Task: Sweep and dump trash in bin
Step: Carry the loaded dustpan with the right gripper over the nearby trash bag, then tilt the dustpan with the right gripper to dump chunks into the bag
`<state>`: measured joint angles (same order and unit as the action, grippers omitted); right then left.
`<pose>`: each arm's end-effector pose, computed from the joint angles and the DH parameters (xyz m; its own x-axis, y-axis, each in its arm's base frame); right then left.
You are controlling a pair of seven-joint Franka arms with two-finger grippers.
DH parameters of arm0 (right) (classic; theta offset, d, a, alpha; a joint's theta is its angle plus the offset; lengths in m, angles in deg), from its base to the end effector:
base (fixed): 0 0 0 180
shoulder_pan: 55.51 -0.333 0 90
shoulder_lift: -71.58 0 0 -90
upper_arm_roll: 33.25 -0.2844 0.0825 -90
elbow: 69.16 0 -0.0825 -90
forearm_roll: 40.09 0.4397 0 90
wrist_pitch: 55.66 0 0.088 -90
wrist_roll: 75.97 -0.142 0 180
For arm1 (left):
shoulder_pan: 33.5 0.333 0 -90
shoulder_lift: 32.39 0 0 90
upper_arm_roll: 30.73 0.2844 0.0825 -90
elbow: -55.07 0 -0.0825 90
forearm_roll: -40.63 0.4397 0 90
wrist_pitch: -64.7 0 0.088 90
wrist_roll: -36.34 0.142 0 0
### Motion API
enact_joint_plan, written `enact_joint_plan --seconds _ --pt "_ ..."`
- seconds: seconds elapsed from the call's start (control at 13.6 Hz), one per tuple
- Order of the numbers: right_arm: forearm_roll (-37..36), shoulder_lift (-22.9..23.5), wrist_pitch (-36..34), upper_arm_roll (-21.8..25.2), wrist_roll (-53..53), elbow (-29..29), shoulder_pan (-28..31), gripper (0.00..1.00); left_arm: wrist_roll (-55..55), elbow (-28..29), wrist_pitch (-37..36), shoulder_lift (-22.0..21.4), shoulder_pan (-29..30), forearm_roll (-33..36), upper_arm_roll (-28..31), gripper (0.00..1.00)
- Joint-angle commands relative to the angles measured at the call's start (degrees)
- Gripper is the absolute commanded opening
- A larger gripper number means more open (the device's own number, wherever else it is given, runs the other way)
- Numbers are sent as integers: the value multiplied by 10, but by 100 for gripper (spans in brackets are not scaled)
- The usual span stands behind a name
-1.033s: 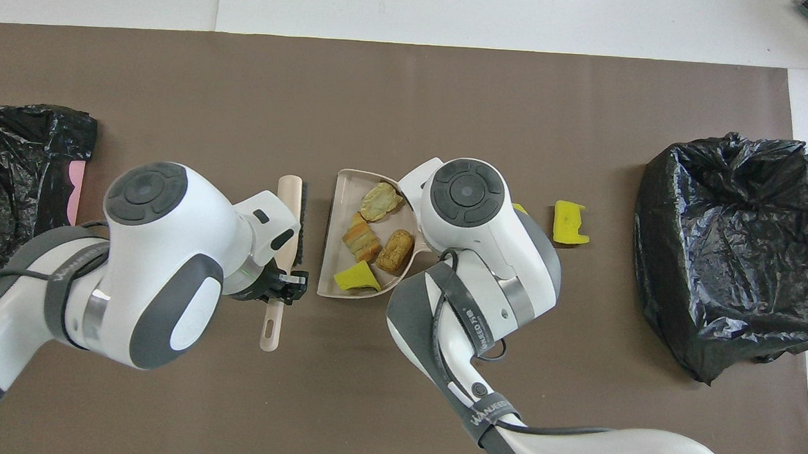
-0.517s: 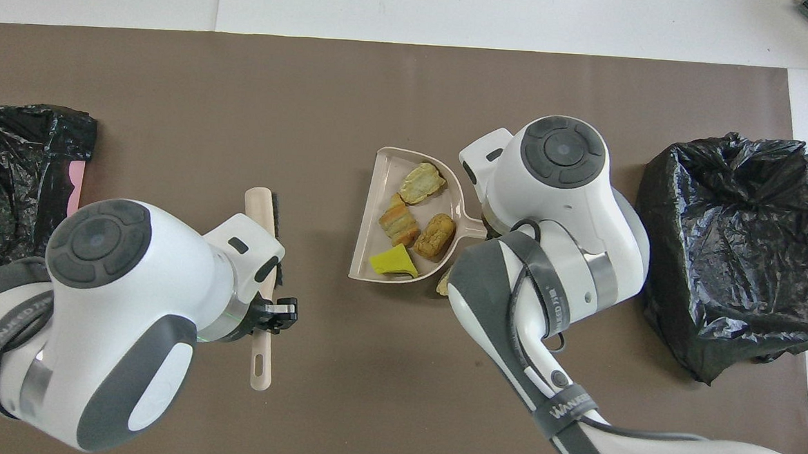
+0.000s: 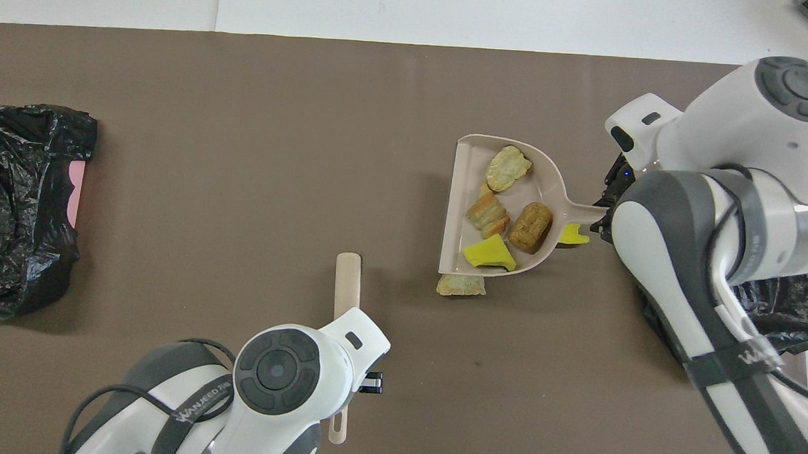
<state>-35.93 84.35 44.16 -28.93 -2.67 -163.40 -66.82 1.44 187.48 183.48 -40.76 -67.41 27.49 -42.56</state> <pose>0.6512 0.0912 0.3911 0.1854 0.9826 0.0147 0.9741 -0.1818 -0.1347 0.3556 -0.3886 0.2988 0.9821 -0.0708 -0.1744 -0.0589 -0.9957 0.0720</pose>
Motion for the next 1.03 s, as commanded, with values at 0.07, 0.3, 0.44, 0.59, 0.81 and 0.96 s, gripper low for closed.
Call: enact_joint_plan --seconds 0.07,0.3,0.44,0.59,0.81,0.96 --pt "8 -28 -68 -3 37 28 54 0 -66 22 57 24 -57 -6 9 0" --pt "-4 -56 -80 -1 110 30 108 0 -88 25 80 28 -68 -7 9 0" --pt "-17 -66 -96 -1 144 30 150 0 -102 39 91 33 -77 -7 9 0" --pt "-45 -67 -96 -1 197 31 196 0 -120 52 133 39 -81 -11 9 0" --pt "-120 -70 -70 -1 248 30 240 0 -121 53 135 43 -82 -20 9 0" --pt "-190 -76 -22 -2 260 25 262 0 -118 53 135 44 -82 -20 9 2"
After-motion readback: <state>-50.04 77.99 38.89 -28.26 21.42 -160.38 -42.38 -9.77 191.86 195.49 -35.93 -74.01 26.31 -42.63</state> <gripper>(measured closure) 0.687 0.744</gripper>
